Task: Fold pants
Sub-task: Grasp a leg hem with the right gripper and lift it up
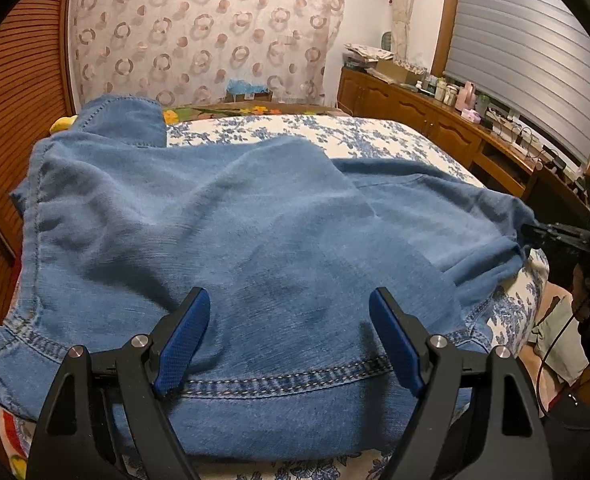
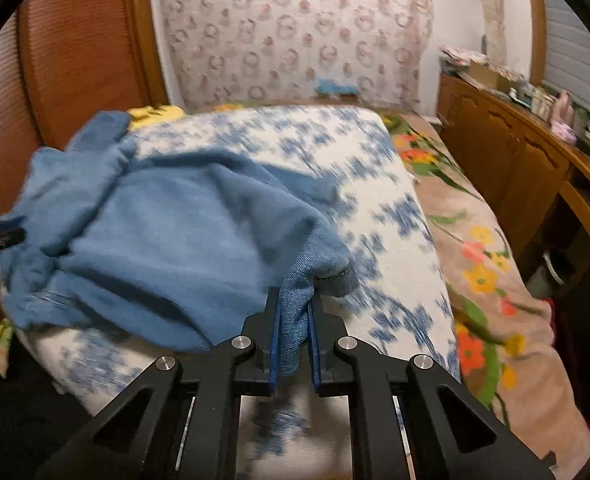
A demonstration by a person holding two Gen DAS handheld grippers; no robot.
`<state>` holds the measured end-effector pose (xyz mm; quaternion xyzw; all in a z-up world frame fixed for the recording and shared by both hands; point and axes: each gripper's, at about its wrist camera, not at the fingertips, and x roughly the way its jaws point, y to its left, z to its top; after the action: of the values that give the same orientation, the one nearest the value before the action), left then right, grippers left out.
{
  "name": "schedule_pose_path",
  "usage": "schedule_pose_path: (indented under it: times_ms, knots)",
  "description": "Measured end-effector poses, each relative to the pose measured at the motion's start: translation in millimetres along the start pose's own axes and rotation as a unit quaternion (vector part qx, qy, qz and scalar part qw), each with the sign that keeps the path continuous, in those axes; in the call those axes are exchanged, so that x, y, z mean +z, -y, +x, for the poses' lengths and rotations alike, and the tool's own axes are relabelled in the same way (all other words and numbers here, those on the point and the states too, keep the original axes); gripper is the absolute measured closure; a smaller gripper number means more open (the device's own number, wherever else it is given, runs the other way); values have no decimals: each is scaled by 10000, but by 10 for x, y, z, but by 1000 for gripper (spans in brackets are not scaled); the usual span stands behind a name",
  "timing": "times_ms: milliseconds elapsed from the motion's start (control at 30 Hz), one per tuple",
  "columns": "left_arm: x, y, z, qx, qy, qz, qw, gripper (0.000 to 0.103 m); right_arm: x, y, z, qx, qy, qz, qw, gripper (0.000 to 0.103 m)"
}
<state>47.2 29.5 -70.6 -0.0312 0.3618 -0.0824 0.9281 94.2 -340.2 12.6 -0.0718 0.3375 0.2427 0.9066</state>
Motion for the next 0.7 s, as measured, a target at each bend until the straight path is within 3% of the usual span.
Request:
schedule_pose_path:
  times_ms: [300, 700]
  knots:
    - [96, -50, -262, 111, 259, -21, 9996, 21, 609, -611, -445, 851, 775, -806, 9901, 92]
    - [199, -230, -695, 330, 635, -62, 9974, 21, 1294, -1839, -603, 1873, 1417, -1884, 9536, 92]
